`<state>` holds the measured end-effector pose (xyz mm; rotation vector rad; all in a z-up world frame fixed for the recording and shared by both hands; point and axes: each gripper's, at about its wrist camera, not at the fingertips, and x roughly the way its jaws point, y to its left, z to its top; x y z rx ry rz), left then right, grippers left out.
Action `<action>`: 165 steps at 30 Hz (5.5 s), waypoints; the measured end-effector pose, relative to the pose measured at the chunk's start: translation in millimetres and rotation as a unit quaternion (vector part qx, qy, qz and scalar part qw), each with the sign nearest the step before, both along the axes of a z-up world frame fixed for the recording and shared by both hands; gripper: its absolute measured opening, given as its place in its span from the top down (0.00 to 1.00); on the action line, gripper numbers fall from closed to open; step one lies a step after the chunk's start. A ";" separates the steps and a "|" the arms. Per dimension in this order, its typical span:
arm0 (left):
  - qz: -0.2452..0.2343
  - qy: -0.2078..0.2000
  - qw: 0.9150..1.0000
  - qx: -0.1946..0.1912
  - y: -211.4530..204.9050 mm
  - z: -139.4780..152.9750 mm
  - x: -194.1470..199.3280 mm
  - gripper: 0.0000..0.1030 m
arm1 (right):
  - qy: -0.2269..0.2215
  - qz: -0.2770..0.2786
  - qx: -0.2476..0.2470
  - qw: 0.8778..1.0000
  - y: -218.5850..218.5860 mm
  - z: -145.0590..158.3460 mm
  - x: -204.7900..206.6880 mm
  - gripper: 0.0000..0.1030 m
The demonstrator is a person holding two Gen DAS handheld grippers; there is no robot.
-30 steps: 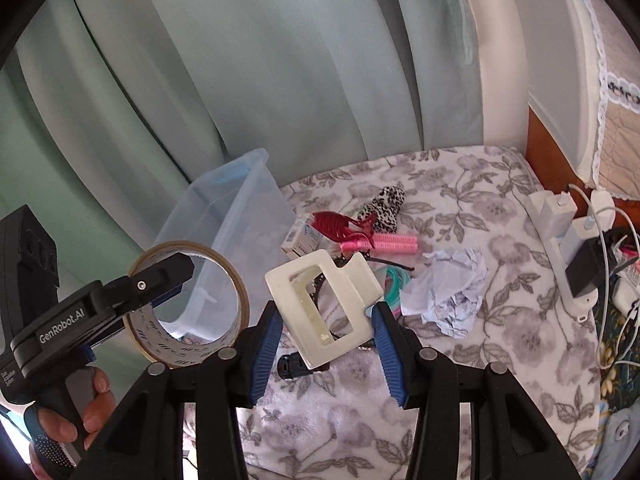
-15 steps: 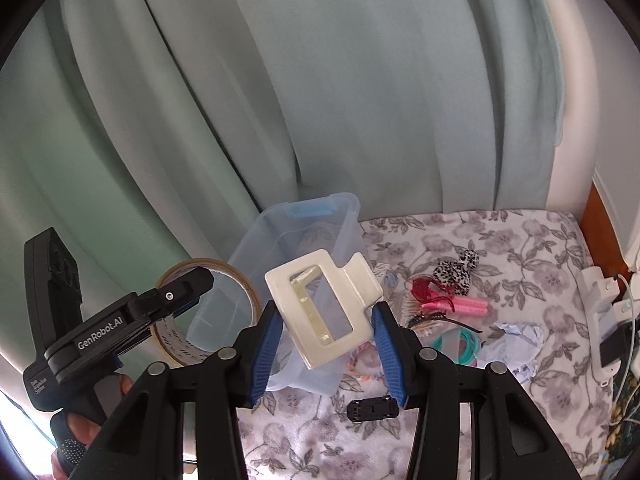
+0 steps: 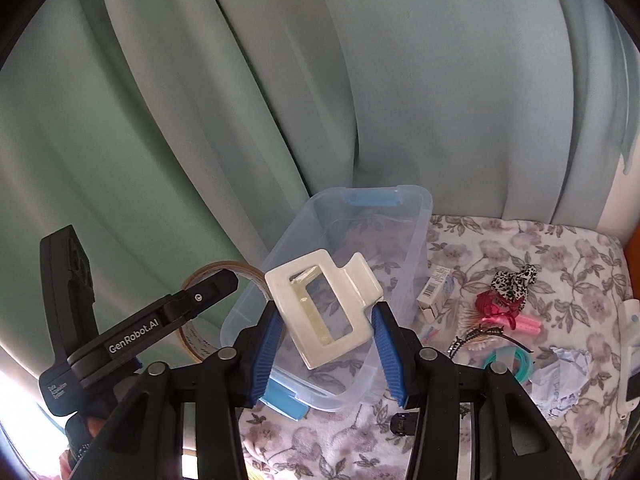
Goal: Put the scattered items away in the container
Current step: 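Carry the tape roll and cream clip over the clear box and release both, then withdraw both tools from the box back toward the scattered items, then grasp the black toy car with the left tool while the right grasps the crumpled paper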
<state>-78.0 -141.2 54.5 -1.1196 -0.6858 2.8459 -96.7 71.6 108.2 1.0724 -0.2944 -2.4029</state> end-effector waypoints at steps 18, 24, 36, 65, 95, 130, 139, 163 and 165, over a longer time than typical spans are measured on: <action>0.061 -0.056 0.996 -0.035 -27.7 -33.2 -21.0 0.44 | -0.048 0.046 0.054 0.996 -47.6 -37.7 -31.1 0.52; 0.057 -0.063 0.996 -0.033 -26.8 -35.1 -24.9 0.44 | -0.046 0.054 0.061 0.996 -52.6 -39.0 -32.1 0.51; 0.043 -0.054 0.997 -0.029 -20.2 -26.6 -25.5 0.22 | -0.044 0.055 0.061 0.996 -51.2 -40.1 -30.4 0.31; 0.040 -0.017 0.996 -0.082 1.1 -7.9 -21.6 0.00 | -0.027 0.008 0.034 0.999 -15.7 -33.6 -18.8 0.00; 0.034 0.027 0.993 -0.109 42.7 22.3 -0.3 0.00 | 0.064 -0.062 0.002 0.996 42.1 -11.9 21.0 0.00; -0.241 -0.009 0.959 -0.150 205.4 -52.8 34.0 0.00 | -0.053 -0.234 0.014 0.971 189.3 -113.4 54.3 0.00; -0.248 -0.109 0.943 -0.191 213.7 -126.6 29.0 0.00 | -0.134 -0.224 0.003 0.965 197.0 -162.8 50.2 0.00; -0.261 -0.186 0.911 -0.259 209.7 -213.0 -15.5 0.29 | -0.161 -0.232 -0.050 0.958 215.1 -189.9 -7.5 0.00; -0.262 -0.184 0.911 -0.260 209.1 -213.2 -15.8 0.29 | -0.164 -0.235 -0.055 0.956 216.2 -194.1 -13.1 0.00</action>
